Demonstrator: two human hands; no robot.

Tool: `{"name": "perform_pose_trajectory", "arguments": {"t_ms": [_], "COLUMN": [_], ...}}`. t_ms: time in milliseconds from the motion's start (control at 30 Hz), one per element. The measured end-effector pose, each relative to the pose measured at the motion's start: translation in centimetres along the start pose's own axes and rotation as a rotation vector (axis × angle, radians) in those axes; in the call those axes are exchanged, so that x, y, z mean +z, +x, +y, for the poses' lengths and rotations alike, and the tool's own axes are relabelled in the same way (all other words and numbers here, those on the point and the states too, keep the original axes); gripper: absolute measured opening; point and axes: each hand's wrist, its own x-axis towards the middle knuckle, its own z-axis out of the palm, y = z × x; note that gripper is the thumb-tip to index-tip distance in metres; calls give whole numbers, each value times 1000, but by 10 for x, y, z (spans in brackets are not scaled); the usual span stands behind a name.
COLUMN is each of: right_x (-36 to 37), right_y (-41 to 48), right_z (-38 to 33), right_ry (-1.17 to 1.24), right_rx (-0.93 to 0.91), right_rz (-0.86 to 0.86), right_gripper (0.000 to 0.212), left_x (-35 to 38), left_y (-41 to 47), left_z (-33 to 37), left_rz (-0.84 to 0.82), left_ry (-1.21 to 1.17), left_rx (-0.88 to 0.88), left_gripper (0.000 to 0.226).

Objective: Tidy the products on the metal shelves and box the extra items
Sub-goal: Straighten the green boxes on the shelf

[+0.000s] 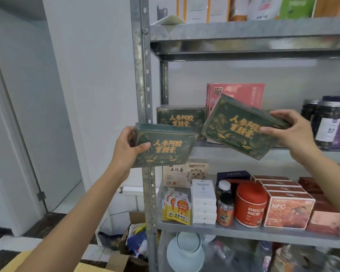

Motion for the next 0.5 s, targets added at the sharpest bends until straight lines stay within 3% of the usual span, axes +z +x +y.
{"name": "perform_pose_trajectory", "arguments": {"t_ms": [100, 200, 433, 500], "right_x": [-31, -45, -29, -22], "right_y": [-9, -18, -48, -53], "right_z": [18, 26, 38, 40], "right_ry": [-86, -188, -206, -184], "right_rx": [12, 35, 101, 118], "right_rz": [13, -79, -243, -275], "right_gripper": [54, 53, 53, 52], "left_x": [18, 39, 78, 80], "left_y": [15, 30, 55, 61], "left_z": [6, 9, 1, -5], "left_rz": [16, 4, -8, 51], "left_ry": [-48, -55, 306, 543], "left_rx": [28, 71, 283, 386], "left_gripper": [34, 39, 67, 77]}}
